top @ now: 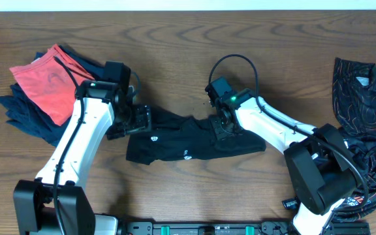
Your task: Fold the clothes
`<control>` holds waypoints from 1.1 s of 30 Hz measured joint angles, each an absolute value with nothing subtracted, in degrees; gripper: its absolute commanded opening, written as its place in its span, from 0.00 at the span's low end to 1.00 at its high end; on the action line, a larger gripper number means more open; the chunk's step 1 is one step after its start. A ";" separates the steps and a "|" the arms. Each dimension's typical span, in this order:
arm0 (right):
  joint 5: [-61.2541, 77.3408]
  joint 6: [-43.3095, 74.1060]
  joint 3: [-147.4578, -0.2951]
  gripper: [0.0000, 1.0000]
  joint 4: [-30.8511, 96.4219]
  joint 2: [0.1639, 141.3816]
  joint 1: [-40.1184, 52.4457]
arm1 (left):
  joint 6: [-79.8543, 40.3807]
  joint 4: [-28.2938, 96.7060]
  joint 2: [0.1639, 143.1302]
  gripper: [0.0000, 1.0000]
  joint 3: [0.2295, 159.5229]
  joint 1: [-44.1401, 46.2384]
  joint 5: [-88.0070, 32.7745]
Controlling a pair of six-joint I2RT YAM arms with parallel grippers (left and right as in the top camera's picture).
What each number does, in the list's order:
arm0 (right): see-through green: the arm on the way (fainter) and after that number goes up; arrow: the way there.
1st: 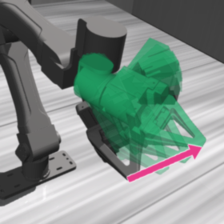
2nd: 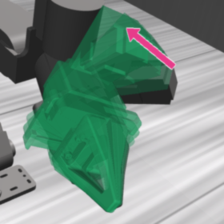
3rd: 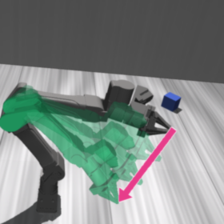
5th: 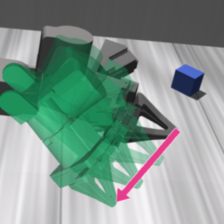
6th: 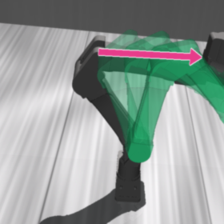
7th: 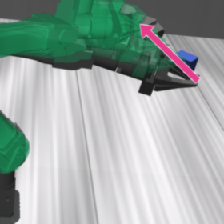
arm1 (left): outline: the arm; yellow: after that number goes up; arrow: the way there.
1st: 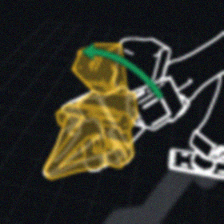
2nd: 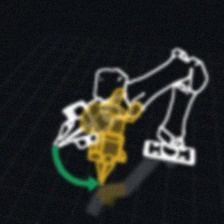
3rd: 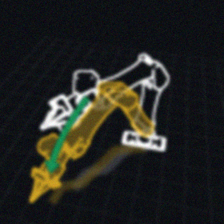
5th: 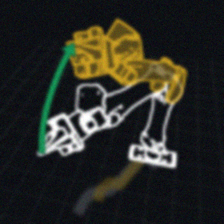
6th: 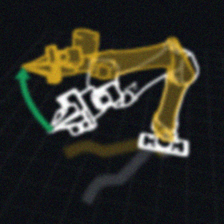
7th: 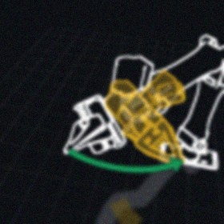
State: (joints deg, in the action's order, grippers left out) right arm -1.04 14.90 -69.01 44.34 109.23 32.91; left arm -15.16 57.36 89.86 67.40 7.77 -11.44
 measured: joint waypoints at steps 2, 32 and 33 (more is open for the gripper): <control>-0.97 14.90 -69.01 0.39 44.47 109.23 32.86 | -14.79 54.57 90.72 0.86 66.87 7.77 -11.62; 4.47 14.85 -69.71 0.44 48.14 107.96 26.48 | -7.68 60.60 109.36 0.06 70.50 4.45 -18.17; 4.32 14.79 -69.71 0.46 48.60 107.22 25.87 | -7.68 61.54 108.81 0.06 71.96 3.73 -16.95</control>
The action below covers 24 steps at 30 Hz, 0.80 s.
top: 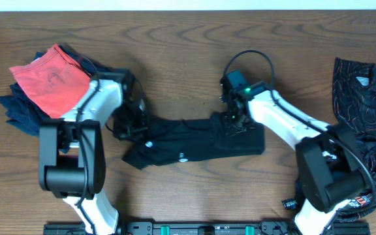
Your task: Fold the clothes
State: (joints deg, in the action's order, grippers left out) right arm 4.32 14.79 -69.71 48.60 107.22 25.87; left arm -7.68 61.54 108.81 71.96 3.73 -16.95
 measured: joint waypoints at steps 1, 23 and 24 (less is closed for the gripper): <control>4.25 14.72 -69.71 0.48 48.80 106.41 25.34 | -7.70 62.17 108.09 0.06 73.19 3.05 -15.86; 2.55 12.32 -71.18 0.50 56.42 92.73 16.67 | -17.08 58.83 98.63 0.07 83.94 23.40 -8.01; 2.55 12.32 -71.18 0.50 56.64 92.73 16.67 | -17.93 57.60 98.72 0.07 83.94 25.91 -8.14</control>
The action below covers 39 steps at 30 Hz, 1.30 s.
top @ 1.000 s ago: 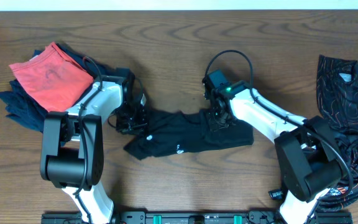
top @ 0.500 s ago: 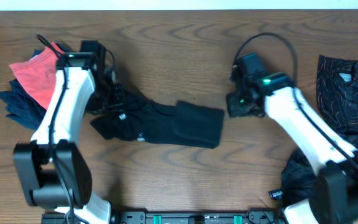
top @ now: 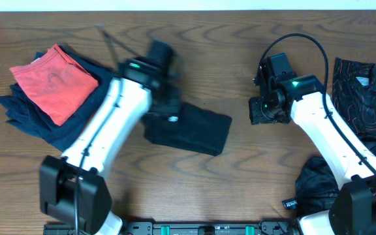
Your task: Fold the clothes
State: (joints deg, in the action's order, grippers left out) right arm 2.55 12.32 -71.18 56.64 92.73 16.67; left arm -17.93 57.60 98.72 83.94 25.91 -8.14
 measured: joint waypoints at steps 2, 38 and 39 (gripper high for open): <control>2.55 12.32 -71.18 0.50 57.21 92.73 16.67 | -19.33 55.81 99.26 0.09 83.96 30.30 -8.21; 35.94 -9.56 -71.18 0.75 50.35 92.73 20.45 | -22.48 68.36 89.06 0.52 86.56 21.56 -0.62; 34.76 -9.50 -71.18 0.78 50.98 92.73 20.93 | -22.48 68.29 89.23 0.52 86.04 21.58 -0.64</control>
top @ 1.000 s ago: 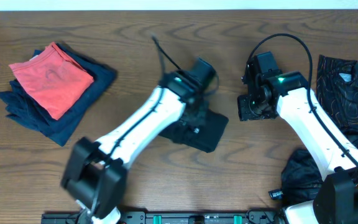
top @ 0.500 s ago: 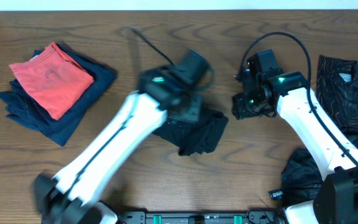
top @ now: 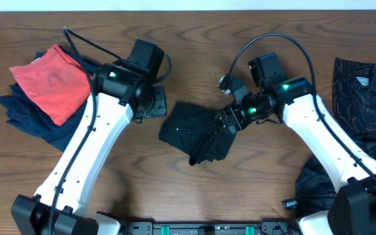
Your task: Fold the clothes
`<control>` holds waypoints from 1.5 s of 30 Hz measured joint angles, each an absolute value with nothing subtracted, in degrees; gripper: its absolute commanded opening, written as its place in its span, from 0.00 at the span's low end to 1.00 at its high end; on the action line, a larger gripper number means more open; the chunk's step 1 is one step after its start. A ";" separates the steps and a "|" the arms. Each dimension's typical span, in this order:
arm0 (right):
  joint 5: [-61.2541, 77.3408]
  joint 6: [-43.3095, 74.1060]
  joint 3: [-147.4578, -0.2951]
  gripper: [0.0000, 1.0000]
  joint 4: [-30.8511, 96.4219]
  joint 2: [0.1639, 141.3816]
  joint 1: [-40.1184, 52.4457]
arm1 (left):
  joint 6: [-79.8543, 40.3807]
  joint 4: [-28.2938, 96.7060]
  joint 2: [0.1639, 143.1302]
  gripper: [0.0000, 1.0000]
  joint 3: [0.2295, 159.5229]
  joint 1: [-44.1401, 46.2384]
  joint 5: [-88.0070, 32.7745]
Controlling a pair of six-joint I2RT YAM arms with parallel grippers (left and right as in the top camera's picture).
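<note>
A black garment [top: 194, 134] lies bunched in the middle of the table, with a loose flap hanging toward the front. My right gripper [top: 230, 123] is at its upper right corner and looks shut on the cloth there. My left gripper [top: 155, 104] hovers just off the garment's upper left edge, apart from it, its fingers spread with nothing between them. At the far left sits a stack of folded clothes, a red piece [top: 49, 83] on top of navy ones [top: 28, 117].
A heap of dark patterned clothes [top: 361, 98] lies along the right edge and runs down toward the front right corner. A small dark tag or label [top: 290, 204] rests near the front right. Bare wooden table [top: 194, 46] stretches behind the arms.
My left gripper has come off the folded black garment and now sits to its upper left. My right gripper moved left onto the garment's right corner, and the neat fold is now rumpled.
Both grippers first held the black garment spread out between them, left end and right end. Later the left gripper had carried its end across, leaving a compact fold, while the right gripper stood clear. Now the right gripper holds the garment and the left is free.
</note>
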State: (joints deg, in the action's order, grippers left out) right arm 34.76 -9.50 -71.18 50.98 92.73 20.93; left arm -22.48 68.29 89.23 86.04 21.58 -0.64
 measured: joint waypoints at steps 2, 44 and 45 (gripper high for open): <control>31.97 -8.71 -71.18 0.80 52.03 92.73 21.43 | -22.48 68.29 89.47 0.52 85.60 21.58 -0.73; -7.25 14.52 -70.52 0.48 51.90 93.82 16.40 | -20.21 56.73 90.39 0.58 85.52 21.58 -6.11; -5.61 14.06 -71.22 0.46 50.37 92.09 16.40 | -19.79 56.21 90.89 0.58 85.52 21.58 -6.90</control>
